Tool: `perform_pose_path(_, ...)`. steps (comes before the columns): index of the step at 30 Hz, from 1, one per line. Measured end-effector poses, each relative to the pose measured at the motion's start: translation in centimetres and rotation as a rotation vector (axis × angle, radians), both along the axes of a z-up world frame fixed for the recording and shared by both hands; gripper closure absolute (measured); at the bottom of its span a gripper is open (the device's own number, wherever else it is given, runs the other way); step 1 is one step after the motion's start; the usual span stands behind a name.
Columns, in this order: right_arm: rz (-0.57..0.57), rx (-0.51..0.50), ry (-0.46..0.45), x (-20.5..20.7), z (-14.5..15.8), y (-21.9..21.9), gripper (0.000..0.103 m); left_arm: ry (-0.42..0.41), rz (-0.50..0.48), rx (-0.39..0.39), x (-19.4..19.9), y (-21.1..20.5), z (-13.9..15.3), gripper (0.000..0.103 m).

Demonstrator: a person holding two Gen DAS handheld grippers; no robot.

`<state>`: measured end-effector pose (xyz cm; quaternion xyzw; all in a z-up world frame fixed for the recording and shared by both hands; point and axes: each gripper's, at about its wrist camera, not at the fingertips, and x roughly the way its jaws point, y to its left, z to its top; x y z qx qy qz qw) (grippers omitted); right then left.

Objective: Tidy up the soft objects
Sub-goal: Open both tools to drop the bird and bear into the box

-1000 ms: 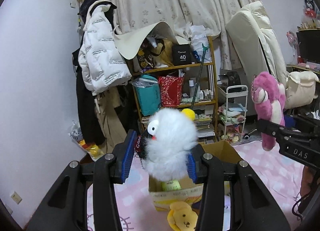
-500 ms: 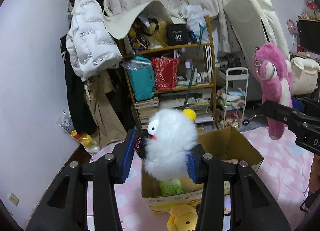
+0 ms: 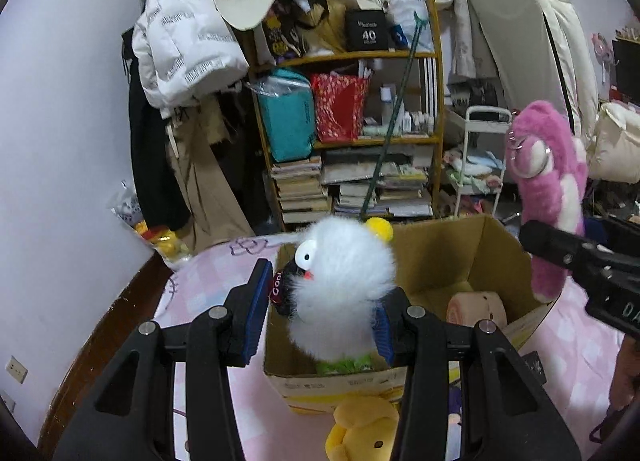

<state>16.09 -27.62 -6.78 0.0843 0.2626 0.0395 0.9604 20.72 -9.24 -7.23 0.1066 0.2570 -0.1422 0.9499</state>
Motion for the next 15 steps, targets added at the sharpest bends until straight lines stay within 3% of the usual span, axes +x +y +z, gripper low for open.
perform_pose_path(5,0.003,0.013,0.072,0.9,-2.1,0.2,0.051,0.026,-0.017,-0.009,0.0,0.2,-1.0,0.057)
perform_pose_path(11,-0.004,0.036,0.092,0.8,-2.7,-0.1,0.050,0.055,-0.016,0.019,0.3,0.2,-1.6,0.056)
perform_pose_path(15,-0.004,0.045,0.102,0.8,-3.0,-0.3,0.047,0.048,-0.011,0.018,-0.1,0.4,-1.7,0.046)
